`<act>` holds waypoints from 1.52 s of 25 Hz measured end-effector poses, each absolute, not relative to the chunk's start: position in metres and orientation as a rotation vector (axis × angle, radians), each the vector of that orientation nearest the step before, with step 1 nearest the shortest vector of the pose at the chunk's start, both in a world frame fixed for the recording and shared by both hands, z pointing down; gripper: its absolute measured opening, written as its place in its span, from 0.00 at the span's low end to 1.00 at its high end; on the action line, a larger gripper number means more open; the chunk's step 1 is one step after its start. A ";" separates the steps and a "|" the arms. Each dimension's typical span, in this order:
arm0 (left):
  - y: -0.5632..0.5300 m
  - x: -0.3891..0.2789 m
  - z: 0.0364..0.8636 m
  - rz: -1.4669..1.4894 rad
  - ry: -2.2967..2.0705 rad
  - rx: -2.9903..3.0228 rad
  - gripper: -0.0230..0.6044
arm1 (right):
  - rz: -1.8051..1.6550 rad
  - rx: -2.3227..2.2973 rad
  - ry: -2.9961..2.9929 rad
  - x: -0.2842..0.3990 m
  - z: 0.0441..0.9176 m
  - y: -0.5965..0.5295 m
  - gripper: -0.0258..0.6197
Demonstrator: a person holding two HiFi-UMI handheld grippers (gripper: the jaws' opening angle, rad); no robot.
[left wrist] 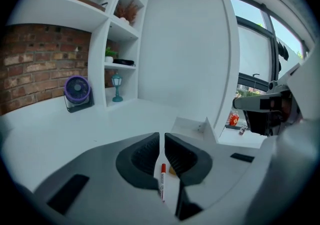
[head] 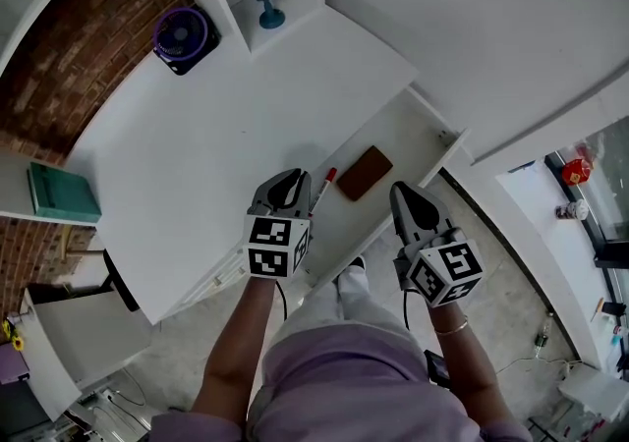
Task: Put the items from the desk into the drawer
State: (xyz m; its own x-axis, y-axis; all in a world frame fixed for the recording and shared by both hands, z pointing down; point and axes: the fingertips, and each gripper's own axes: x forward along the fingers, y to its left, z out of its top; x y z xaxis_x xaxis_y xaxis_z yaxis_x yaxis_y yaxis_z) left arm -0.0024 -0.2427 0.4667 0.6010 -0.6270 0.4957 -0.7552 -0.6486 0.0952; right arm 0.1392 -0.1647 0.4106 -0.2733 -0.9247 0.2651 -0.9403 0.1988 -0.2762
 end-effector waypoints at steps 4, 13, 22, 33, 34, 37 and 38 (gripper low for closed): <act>-0.240 -0.012 0.451 0.582 -1.166 2.544 0.08 | 0.572 1.875 -2.406 0.143 0.402 -0.166 0.04; -0.234 -0.031 0.417 0.496 -1.251 2.568 0.04 | 0.541 1.829 -2.441 0.132 0.393 -0.166 0.04; -0.228 -0.053 0.398 0.416 -1.309 2.558 0.04 | 0.502 1.811 -2.471 0.122 0.383 -0.166 0.04; -0.224 -0.063 0.391 0.366 -1.322 2.547 0.04 | 0.453 1.812 -2.471 0.117 0.375 -0.164 0.04; -0.223 -0.063 0.391 0.366 -1.321 2.548 0.04 | 0.451 1.814 -2.471 0.117 0.374 -0.164 0.04; -0.221 -0.063 0.391 0.367 -1.316 2.549 0.04 | 0.447 1.819 -2.469 0.117 0.373 -0.162 0.04; -0.220 -0.063 0.391 0.367 -1.315 2.550 0.04 | 0.446 1.821 -2.469 0.117 0.372 -0.161 0.04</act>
State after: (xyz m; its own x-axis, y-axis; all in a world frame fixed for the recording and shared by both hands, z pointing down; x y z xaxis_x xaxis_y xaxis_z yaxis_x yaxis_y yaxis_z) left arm -0.0626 -0.2205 0.3908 0.5614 -0.7577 0.3327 -0.8204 -0.5622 0.1040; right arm 0.1171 -0.1615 0.3724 -0.3097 -0.9292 0.2018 -0.9411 0.2692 -0.2046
